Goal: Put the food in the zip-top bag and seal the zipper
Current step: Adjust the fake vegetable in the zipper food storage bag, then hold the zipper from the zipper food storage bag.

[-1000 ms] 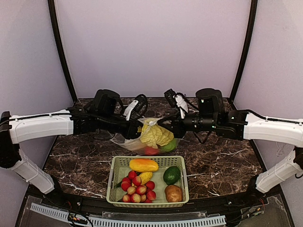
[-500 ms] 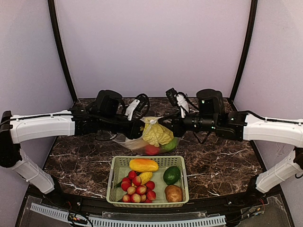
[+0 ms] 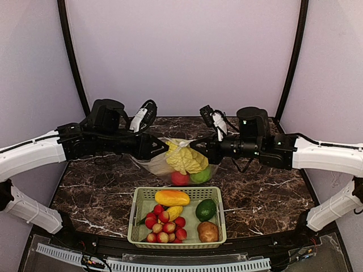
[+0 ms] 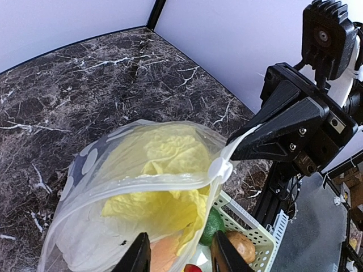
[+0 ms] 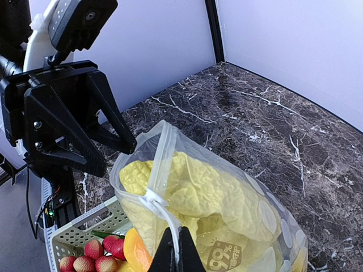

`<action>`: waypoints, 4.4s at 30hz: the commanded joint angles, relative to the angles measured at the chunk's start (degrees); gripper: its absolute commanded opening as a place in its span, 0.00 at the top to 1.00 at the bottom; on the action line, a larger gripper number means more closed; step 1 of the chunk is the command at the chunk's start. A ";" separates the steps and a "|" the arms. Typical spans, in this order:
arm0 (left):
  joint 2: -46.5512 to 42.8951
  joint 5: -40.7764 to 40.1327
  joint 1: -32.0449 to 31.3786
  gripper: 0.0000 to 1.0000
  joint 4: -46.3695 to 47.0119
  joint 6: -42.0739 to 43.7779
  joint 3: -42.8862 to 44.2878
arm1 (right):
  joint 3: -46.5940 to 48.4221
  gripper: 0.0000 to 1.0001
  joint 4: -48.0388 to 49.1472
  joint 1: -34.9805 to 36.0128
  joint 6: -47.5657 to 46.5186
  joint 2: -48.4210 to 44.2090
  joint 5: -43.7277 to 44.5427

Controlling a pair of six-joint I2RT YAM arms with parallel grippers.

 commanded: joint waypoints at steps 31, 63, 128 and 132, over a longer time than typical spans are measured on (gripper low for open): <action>3.67 8.66 3.37 0.93 7.68 -8.44 -1.11 | 0.56 1.00 1.27 -0.23 -0.19 -0.41 -0.28; 11.35 15.14 0.59 0.98 21.72 -13.96 -2.36 | 1.93 1.00 1.41 -0.23 0.55 1.76 0.30; 17.24 10.10 -0.16 0.74 -14.31 19.29 22.11 | 2.10 1.00 0.44 -0.23 0.25 0.56 1.23; 17.61 11.46 -0.16 0.77 -12.90 18.44 21.95 | 2.09 1.00 0.44 -0.23 0.34 0.50 1.22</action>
